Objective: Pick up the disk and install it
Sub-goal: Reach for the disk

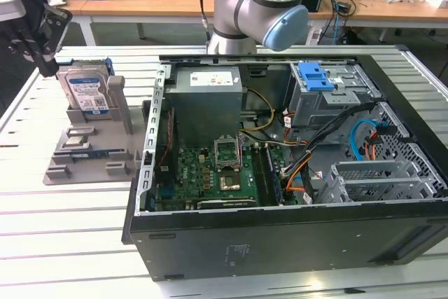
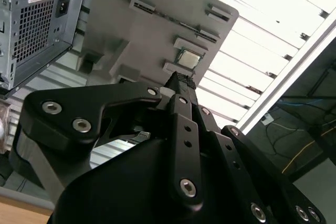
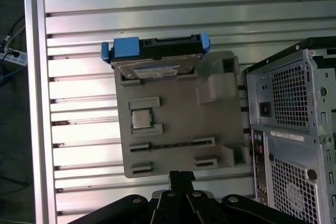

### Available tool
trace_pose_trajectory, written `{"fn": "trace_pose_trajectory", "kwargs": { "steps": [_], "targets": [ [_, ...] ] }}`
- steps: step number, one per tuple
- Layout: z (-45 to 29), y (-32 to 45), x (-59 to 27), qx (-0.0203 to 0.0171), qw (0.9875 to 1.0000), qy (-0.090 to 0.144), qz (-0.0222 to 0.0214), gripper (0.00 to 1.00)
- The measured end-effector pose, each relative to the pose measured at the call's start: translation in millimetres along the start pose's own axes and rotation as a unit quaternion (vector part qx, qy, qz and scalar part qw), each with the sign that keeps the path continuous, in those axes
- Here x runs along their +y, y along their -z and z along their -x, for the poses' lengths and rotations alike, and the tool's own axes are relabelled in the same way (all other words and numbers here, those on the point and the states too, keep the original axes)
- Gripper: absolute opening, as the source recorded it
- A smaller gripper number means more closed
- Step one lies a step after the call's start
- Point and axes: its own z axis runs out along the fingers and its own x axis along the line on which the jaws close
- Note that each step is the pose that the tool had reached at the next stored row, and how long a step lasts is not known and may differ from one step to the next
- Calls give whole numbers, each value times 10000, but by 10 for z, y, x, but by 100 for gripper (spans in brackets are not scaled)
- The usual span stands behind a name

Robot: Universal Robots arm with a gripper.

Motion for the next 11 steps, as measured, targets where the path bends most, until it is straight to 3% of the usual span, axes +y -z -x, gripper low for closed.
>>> {"fn": "trace_pose_trajectory", "kwargs": {
  "steps": [4,11],
  "targets": [
    [-64,0,11,-1,10000,0,0,11],
    [-135,-9,114,-1,10000,0,0,11]
  ]
}}
